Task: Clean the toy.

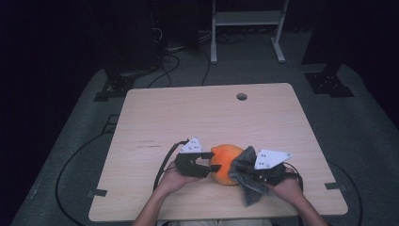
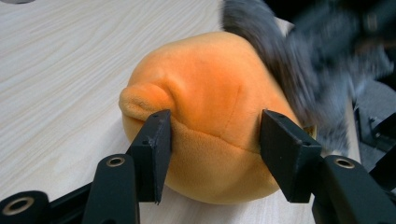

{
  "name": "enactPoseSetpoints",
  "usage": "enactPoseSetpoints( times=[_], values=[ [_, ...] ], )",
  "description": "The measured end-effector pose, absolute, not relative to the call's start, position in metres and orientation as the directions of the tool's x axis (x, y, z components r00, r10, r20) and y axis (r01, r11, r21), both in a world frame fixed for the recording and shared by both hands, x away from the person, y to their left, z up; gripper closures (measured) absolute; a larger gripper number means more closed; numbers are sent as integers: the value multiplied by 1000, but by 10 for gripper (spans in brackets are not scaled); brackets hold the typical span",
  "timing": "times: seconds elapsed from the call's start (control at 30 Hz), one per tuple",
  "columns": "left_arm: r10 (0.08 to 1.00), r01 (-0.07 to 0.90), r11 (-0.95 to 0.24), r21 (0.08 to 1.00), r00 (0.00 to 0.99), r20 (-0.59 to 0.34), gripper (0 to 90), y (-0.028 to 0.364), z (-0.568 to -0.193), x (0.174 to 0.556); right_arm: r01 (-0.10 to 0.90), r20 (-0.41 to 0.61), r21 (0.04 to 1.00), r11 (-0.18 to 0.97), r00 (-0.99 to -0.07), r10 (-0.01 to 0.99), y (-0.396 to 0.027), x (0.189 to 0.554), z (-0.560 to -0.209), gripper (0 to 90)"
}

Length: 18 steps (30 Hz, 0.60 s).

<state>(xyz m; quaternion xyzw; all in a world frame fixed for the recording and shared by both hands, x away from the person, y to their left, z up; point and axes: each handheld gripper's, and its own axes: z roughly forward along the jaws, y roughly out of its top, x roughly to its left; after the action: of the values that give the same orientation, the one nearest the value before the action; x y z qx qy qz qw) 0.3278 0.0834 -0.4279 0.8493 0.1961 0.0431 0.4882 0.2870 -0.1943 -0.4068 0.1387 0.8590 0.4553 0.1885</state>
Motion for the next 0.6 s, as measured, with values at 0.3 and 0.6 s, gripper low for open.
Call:
enactPoseSetpoints(
  times=[0.3, 0.6],
  values=[
    [396, 292, -472, 832, 913, -95, 313, 78, -431, 325, 54, -205, 823, 565, -901, 383, -178, 291, -407, 808],
    [355, 202, -499, 843, 935, -13, 376, 70, -428, 313, 133, -125, 840, 527, -896, 426, -205, 295, -414, 810]
  ],
)
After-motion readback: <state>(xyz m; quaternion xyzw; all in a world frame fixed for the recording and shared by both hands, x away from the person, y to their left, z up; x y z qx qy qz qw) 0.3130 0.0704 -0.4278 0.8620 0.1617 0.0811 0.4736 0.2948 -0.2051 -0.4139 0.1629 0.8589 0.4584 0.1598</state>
